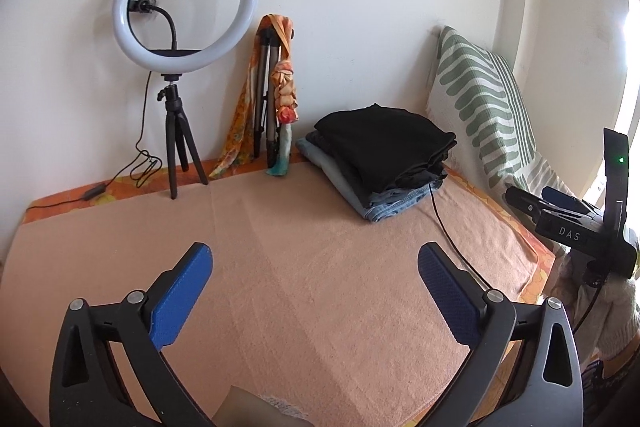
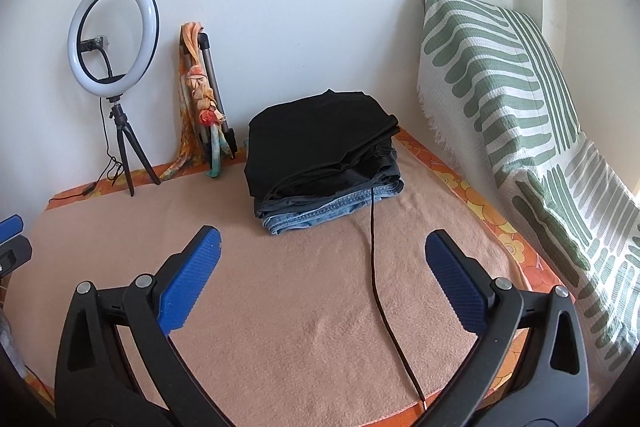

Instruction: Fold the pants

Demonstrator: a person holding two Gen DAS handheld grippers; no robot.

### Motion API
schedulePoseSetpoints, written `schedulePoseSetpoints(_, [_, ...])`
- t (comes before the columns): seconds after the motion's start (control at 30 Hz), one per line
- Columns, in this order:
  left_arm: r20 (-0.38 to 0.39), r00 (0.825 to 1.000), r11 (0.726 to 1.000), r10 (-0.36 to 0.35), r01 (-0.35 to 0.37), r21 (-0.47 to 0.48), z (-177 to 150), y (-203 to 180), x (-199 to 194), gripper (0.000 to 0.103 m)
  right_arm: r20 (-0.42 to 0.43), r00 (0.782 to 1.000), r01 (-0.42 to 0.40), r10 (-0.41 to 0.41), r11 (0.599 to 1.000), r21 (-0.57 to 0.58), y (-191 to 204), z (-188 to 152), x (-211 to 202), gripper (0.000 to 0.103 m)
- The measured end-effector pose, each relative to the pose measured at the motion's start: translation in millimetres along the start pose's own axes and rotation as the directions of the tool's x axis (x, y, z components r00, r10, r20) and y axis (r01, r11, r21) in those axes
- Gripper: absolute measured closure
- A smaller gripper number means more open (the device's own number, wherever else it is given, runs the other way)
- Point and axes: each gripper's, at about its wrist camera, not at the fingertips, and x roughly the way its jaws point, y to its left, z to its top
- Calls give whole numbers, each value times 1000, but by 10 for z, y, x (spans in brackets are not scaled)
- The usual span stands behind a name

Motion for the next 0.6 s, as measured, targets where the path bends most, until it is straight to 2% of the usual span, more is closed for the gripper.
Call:
schedulePoseSetpoints(0.13, [20,999,999,48,-48,15,-53,-1,-4,1,18,1000,11,-11,1000,0,-13,-61,-5,0])
schedulePoseSetpoints(0.3, [33,999,1000,20,-20,2,-115,32,-8,1,24,1000,16,-16,1000,-14,-4,-85,-11,0])
schedulePoseSetpoints(0.43, [5,1000,1000,19,-19,-6,-140,44,36,1,38,999,17,-17,1000,1,-20,-67,-22,0])
schedulePoseSetpoints(0.6, [-11,998,998,55,-55,8,-180,65,87,1,48,999,23,-24,1000,19,-35,-36,10,0])
